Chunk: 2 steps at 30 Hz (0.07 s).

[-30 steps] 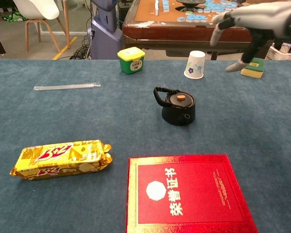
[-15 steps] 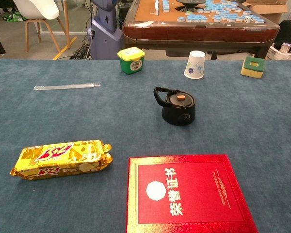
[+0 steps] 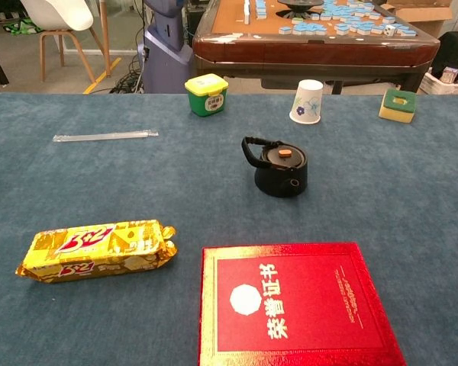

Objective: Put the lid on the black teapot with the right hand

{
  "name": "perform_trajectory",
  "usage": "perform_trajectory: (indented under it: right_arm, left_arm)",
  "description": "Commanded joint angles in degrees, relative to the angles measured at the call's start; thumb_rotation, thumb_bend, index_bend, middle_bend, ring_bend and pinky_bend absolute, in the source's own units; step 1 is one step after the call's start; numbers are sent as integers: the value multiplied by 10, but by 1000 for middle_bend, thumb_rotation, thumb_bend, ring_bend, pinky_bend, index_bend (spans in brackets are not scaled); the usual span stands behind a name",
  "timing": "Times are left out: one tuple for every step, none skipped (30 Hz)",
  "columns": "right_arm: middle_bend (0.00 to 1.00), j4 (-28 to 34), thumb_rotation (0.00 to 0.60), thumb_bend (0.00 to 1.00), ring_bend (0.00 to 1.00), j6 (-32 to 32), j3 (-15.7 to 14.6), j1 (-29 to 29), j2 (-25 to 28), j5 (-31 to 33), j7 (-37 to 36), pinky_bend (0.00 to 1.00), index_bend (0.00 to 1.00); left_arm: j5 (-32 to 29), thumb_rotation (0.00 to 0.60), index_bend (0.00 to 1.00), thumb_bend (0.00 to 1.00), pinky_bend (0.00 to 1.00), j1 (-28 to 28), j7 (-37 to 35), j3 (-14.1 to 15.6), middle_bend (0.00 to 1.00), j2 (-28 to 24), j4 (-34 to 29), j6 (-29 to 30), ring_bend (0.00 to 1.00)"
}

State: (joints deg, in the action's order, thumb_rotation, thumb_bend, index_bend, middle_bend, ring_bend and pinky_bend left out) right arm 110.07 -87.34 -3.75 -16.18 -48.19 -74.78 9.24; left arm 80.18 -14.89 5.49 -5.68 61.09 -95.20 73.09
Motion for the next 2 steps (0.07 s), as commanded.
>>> perform_trajectory:
  right_arm:
    - [0, 1, 600, 207, 0, -4, 4, 9, 1, -6, 2, 0, 273]
    - [0, 2, 600, 207, 0, -4, 6, 13, 0, -8, 4, 0, 273]
  left_arm:
    - [-1, 600, 85, 297, 0, -6, 5, -1, 0, 1, -4, -5, 0]
    - [-2, 600, 85, 297, 0, -9, 8, -2, 0, 2, -3, -8, 0]
